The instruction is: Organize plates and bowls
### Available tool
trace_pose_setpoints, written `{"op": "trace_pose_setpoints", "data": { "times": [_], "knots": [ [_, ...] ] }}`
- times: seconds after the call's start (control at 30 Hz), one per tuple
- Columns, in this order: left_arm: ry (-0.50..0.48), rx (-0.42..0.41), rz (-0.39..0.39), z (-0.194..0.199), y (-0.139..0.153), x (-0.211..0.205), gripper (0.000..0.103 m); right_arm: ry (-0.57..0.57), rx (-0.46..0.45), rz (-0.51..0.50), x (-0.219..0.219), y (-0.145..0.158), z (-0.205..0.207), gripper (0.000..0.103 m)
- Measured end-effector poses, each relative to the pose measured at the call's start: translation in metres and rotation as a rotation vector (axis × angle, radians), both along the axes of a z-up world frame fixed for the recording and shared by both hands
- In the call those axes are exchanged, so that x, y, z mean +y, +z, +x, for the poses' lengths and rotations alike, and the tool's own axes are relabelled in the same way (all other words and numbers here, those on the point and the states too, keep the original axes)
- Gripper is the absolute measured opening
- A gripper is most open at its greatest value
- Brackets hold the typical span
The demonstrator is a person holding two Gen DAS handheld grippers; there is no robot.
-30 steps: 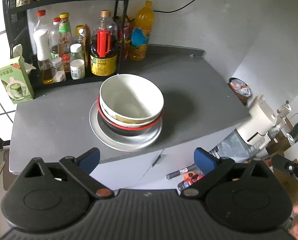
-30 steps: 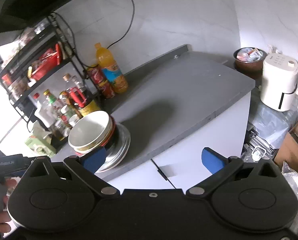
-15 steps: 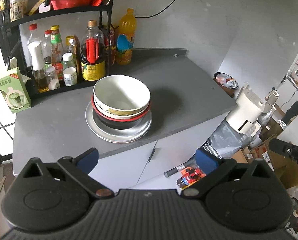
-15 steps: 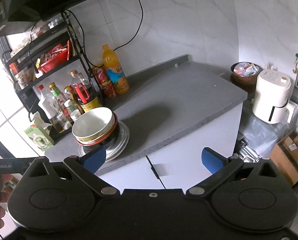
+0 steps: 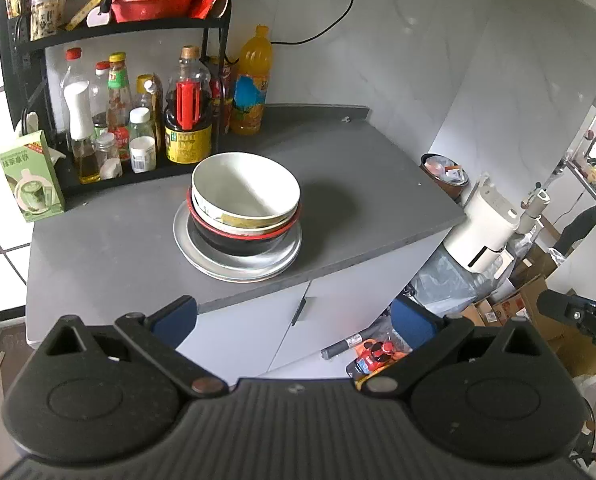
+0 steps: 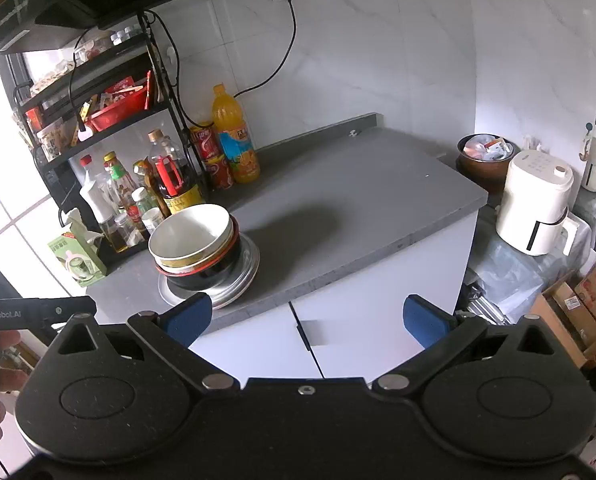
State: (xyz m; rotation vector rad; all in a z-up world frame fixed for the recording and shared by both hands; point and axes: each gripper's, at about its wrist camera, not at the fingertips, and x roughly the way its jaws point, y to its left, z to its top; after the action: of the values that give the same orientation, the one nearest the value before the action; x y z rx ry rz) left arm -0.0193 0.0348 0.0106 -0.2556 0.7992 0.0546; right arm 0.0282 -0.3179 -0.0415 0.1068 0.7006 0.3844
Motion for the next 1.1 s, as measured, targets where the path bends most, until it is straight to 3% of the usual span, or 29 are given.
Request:
{"op": "trace_pose_setpoints", "data": {
  "times": [0.43,1.1],
  "knots": [
    [-0.008,-0.022,-0.035,-0.015,0.003,0.007,0.102,0.002,-0.005,-0.002,0.011,-0.003,-0.019,0.103],
    [-0.019,-0.008,-0.008,-0.018,-0.001,0.002,0.102,0.008,-0.010,0.001,0.011,-0.005,-0.022,0.103]
  ]
}}
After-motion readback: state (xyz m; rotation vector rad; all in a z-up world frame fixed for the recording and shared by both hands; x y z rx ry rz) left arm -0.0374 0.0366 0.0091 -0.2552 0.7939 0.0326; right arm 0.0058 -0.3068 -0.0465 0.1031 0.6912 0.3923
